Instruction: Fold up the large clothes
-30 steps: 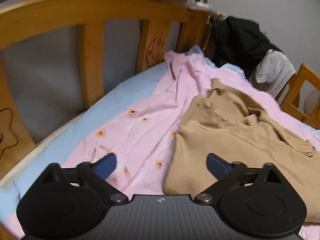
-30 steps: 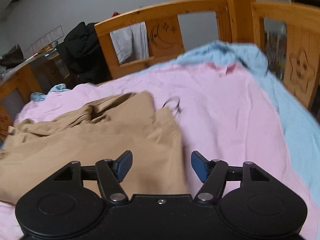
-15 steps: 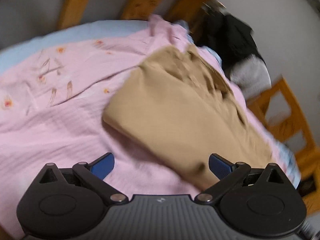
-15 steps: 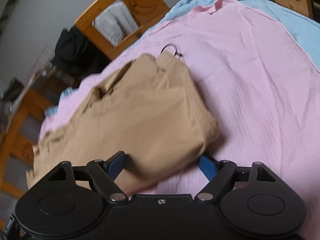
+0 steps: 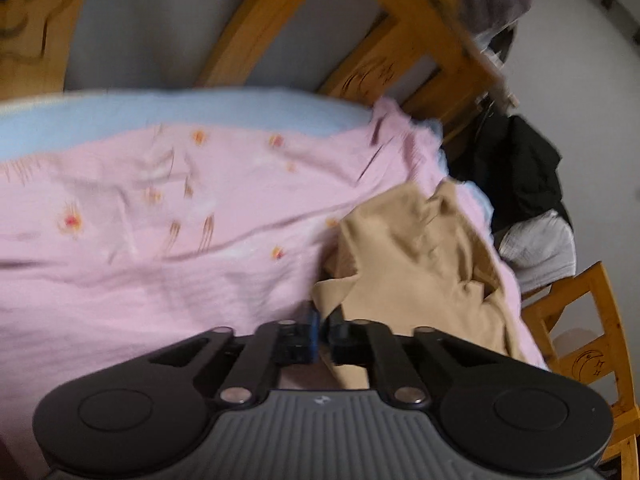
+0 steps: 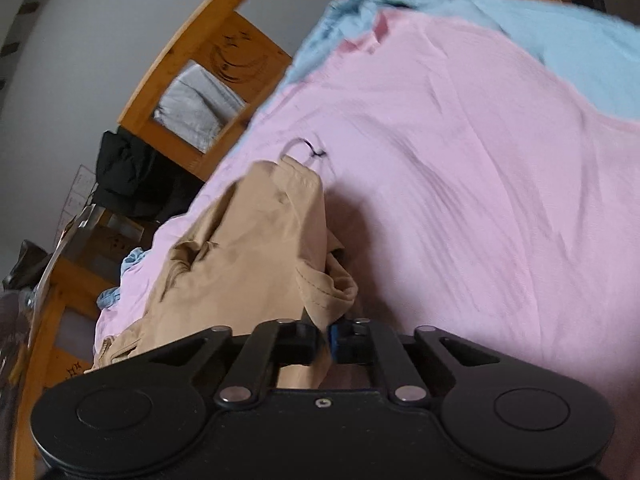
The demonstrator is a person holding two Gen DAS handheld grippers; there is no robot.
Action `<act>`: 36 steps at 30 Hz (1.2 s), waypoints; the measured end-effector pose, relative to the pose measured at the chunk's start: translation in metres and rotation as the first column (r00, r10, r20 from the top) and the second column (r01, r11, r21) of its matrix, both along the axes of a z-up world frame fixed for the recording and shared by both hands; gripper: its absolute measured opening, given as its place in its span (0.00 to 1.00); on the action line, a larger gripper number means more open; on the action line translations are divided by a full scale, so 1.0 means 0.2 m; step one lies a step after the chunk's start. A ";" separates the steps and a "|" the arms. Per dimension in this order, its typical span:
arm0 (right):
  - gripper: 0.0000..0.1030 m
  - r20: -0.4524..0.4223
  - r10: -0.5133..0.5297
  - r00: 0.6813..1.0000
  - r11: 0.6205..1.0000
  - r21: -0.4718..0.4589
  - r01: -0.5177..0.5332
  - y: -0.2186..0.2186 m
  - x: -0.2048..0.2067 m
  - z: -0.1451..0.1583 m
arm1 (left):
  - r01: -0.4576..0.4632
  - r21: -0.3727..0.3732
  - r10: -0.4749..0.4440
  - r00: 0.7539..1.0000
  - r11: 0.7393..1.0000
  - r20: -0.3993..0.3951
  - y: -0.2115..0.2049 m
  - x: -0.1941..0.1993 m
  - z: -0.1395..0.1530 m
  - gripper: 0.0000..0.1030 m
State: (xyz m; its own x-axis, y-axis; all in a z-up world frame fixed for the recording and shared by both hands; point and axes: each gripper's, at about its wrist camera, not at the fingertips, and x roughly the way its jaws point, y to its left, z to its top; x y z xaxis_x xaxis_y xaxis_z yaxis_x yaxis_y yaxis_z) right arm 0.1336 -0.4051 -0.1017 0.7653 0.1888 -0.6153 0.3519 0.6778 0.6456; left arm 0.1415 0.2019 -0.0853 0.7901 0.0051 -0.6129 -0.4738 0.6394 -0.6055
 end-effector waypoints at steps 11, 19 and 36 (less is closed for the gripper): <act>0.01 -0.049 -0.003 0.999 0.997 -0.082 -0.001 -0.06 -0.36 0.28 | 0.061 -0.012 -0.061 0.998 0.998 0.003 0.03 -0.40 0.14 0.00; 0.37 -0.103 -0.030 0.994 0.939 -0.343 -0.007 0.06 -0.36 0.28 | 0.096 0.018 -0.096 0.995 0.995 0.032 0.04 -0.45 0.05 0.41; 0.49 -0.013 0.612 0.791 0.393 -0.863 -0.318 1.18 0.29 0.11 | 0.179 0.048 -0.179 0.984 0.983 0.005 -0.11 -0.48 -0.01 0.75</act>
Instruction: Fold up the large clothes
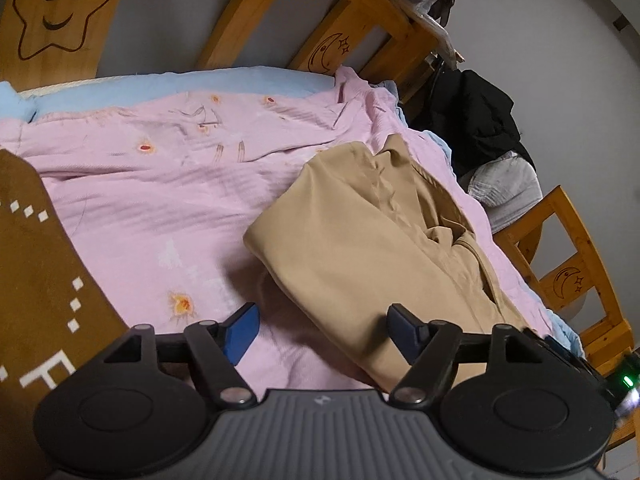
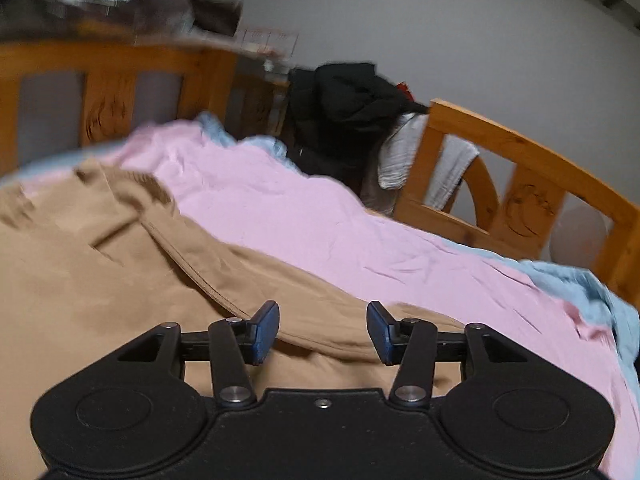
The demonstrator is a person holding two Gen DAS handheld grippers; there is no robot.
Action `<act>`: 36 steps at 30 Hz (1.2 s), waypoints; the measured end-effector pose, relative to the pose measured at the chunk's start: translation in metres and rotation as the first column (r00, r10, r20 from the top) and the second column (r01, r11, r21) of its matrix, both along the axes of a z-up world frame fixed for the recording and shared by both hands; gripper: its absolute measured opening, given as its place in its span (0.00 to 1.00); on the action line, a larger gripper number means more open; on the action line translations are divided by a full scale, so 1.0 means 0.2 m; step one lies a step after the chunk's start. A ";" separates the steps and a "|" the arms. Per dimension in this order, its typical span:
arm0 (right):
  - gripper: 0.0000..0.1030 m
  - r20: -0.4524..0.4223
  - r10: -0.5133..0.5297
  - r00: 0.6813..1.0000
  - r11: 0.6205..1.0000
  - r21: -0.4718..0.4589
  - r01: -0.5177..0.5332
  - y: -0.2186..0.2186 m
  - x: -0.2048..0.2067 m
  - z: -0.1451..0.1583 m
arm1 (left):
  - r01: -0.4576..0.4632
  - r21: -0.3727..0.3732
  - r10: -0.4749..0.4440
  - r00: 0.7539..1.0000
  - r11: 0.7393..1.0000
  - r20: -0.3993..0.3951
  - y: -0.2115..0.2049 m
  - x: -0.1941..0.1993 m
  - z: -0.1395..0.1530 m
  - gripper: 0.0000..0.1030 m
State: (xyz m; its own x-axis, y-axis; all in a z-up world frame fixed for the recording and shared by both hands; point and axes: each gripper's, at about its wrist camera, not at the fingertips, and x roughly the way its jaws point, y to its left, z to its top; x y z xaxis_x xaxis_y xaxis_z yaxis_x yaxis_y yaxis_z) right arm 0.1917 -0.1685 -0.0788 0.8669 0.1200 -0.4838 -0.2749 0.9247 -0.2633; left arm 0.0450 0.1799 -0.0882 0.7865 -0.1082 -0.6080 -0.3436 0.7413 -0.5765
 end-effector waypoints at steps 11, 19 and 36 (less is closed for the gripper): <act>0.47 -0.014 0.009 1.000 0.999 -0.042 -0.009 0.09 0.06 -0.18 | -0.027 0.012 0.028 1.000 1.000 -0.006 0.01 0.07 -0.02 0.86; 0.56 -0.030 0.039 0.999 0.999 0.019 -0.038 -0.02 -0.37 0.02 | -0.056 -0.010 0.056 0.998 0.998 0.004 0.02 0.07 -0.03 0.86; 0.51 0.072 0.042 0.996 0.999 -0.028 -0.040 0.07 -0.62 -0.14 | -0.068 -0.027 0.068 0.998 0.997 0.015 0.04 0.08 -0.04 0.87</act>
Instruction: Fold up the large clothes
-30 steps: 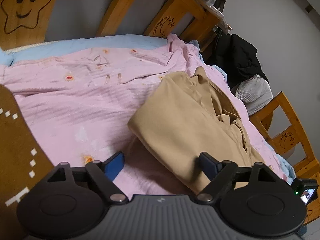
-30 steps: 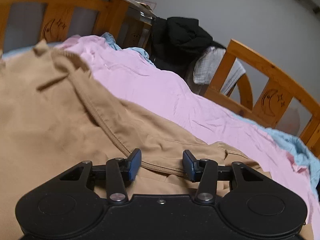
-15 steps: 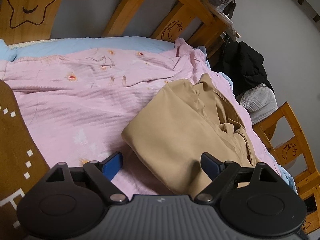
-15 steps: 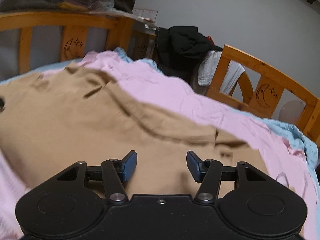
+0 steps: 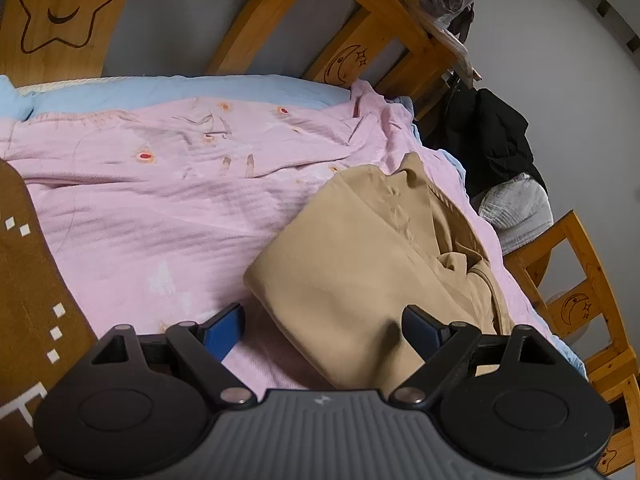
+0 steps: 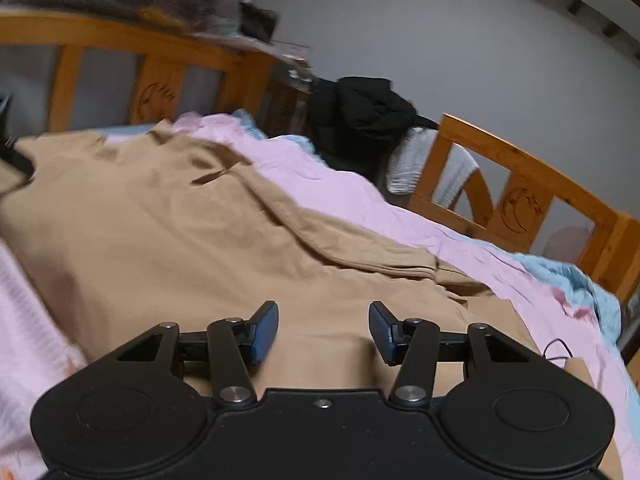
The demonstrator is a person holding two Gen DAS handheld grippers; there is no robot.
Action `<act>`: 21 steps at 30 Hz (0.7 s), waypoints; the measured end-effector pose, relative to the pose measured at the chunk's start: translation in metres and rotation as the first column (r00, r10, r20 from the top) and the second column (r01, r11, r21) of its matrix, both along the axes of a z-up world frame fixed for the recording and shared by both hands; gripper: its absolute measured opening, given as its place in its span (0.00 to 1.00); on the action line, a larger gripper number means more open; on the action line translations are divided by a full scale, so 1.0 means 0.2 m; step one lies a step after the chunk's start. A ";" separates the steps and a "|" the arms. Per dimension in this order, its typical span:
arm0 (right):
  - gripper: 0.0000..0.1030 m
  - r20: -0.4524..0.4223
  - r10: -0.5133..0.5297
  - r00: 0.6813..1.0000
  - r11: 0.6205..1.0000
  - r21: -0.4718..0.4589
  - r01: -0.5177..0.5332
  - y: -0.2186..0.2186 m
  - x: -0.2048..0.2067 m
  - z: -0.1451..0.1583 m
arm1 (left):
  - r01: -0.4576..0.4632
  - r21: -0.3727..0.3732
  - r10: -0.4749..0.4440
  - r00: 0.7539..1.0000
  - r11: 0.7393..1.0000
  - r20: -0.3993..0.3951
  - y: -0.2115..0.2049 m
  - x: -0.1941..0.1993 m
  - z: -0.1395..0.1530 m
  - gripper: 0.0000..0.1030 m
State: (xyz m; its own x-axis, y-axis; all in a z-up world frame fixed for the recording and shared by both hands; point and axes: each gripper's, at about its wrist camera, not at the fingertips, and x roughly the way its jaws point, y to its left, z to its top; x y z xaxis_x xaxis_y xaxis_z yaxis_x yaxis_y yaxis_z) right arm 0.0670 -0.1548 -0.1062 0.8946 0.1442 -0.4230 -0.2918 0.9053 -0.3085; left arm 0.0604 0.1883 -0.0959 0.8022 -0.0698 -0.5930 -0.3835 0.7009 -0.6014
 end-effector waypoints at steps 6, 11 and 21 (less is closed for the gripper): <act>0.52 -0.013 0.004 1.000 1.000 -0.002 -0.004 0.01 0.01 -0.07 | -0.006 0.009 0.006 1.000 1.000 -0.020 0.00 0.03 0.01 0.87; 0.54 -0.021 0.000 1.000 1.000 0.015 0.000 0.00 0.02 -0.07 | 0.001 0.050 0.001 0.999 0.999 -0.043 -0.01 0.06 0.02 0.73; 0.57 -0.025 -0.009 1.000 1.000 0.030 0.010 0.00 0.02 -0.07 | 0.033 0.184 -0.024 0.998 0.982 -0.052 -0.05 0.09 0.13 0.05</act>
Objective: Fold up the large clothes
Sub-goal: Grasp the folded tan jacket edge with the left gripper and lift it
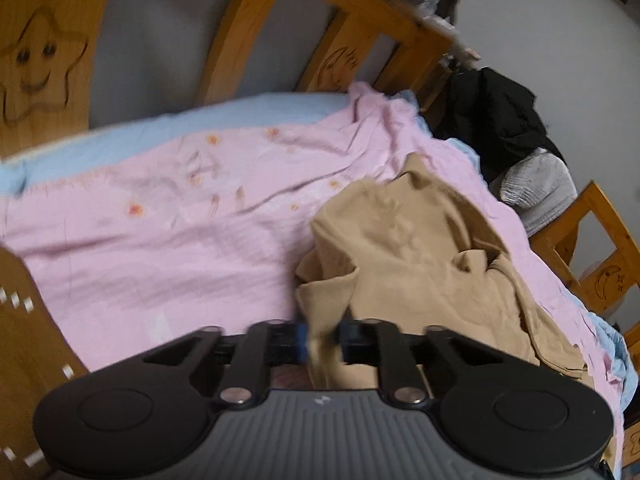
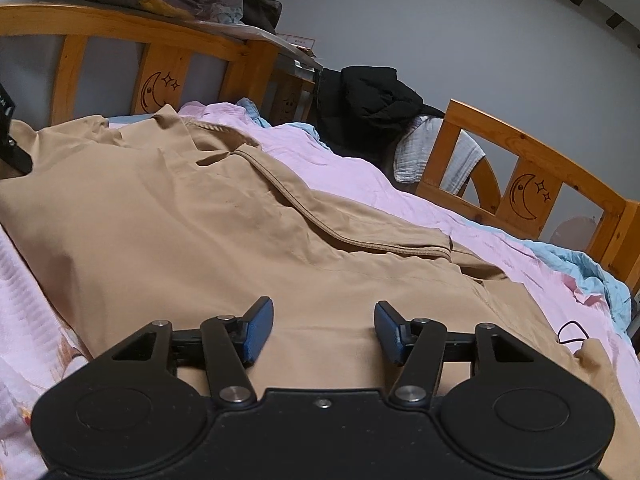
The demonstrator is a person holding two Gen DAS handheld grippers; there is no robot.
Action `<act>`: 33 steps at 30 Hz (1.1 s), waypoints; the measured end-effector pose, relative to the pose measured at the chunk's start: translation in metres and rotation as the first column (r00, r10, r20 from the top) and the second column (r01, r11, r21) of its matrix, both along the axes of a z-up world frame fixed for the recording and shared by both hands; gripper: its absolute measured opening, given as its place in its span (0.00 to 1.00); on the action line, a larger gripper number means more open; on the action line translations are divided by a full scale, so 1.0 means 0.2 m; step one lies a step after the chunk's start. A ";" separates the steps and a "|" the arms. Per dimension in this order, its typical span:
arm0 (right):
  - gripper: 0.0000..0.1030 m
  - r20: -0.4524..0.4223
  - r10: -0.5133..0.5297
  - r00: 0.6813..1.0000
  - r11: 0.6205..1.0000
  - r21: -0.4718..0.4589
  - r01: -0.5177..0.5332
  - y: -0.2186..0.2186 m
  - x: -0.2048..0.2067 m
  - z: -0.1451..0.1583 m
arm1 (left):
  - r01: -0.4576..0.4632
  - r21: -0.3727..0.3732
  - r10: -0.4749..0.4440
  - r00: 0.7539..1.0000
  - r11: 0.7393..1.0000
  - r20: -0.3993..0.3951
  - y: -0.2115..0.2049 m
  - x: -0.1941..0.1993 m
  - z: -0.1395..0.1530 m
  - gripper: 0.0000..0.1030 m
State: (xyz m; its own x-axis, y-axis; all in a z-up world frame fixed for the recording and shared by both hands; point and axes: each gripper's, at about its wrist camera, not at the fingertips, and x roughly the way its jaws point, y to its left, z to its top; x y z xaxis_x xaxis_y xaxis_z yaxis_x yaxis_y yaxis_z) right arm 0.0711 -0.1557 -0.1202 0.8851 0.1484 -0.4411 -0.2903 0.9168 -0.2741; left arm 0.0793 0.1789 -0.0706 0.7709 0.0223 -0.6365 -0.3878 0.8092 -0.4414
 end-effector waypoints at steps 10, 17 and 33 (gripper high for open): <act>0.58 -0.046 -0.008 0.999 0.997 0.082 0.012 -0.05 0.02 0.01 | 0.202 0.154 -0.231 0.950 0.967 0.208 -0.24 -0.04 0.40 0.00; 0.48 -0.199 -0.022 0.980 0.941 0.328 0.088 -0.25 0.12 0.14 | 0.477 0.382 -0.567 0.806 0.792 0.168 -0.63 0.09 0.64 0.00; 0.73 -0.452 0.398 0.799 0.257 0.890 0.376 -1.10 0.43 0.37 | 0.744 0.421 -0.824 0.567 0.519 0.015 -1.31 0.16 0.59 0.00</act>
State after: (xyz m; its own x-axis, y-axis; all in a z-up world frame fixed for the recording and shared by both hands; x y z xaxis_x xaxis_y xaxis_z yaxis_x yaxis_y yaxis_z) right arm 0.1575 -0.3767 -0.0467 0.5553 0.7786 -0.2923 -0.0162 0.3616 0.9322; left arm 0.1104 -0.0829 0.0471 0.6794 -0.4787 -0.5561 0.5387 0.8400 -0.0650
